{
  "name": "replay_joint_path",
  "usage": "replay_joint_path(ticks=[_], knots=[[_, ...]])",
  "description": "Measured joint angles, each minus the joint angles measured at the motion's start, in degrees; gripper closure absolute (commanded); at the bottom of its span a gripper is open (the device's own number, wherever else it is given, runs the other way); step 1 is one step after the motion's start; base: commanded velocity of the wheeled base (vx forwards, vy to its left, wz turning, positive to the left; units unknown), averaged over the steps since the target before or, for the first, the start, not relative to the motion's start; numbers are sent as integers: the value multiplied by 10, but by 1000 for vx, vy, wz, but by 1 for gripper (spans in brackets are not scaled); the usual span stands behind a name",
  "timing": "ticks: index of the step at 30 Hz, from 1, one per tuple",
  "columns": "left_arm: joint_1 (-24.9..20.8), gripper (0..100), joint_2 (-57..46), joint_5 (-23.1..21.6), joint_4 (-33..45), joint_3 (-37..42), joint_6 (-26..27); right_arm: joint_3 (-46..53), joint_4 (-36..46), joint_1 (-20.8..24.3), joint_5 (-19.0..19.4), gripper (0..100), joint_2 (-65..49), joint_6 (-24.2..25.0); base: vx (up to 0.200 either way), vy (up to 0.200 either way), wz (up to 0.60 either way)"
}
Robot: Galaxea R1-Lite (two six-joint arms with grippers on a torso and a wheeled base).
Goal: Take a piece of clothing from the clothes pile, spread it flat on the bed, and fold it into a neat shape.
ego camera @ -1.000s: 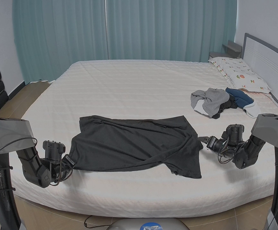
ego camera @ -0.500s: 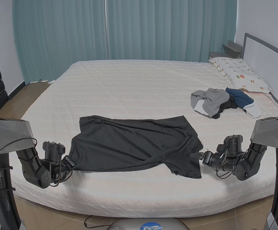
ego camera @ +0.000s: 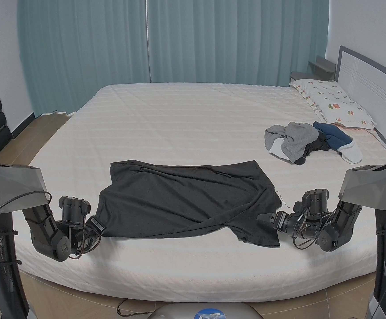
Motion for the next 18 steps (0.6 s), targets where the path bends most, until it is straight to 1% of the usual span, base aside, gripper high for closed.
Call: replay_joint_path(ticks=[6, 10, 13, 18], knots=[[-1, 100, 2, 0, 0, 0, 0, 2, 6, 7, -17, 100, 2, -3, 0, 0, 0], [-1, 100, 3, 0, 0, 1, 1, 13, 7, -3, -19, 100, -2, -4, 0, 0, 0], [-1, 100, 4, 0, 0, 1, 2, 37, 7, -13, -16, 100, -10, -6, 0, 0, 0], [-1, 100, 3, 2, -1, 7, 7, 105, 5, -26, -6, 100, -43, -9, 0, 0, 0]])
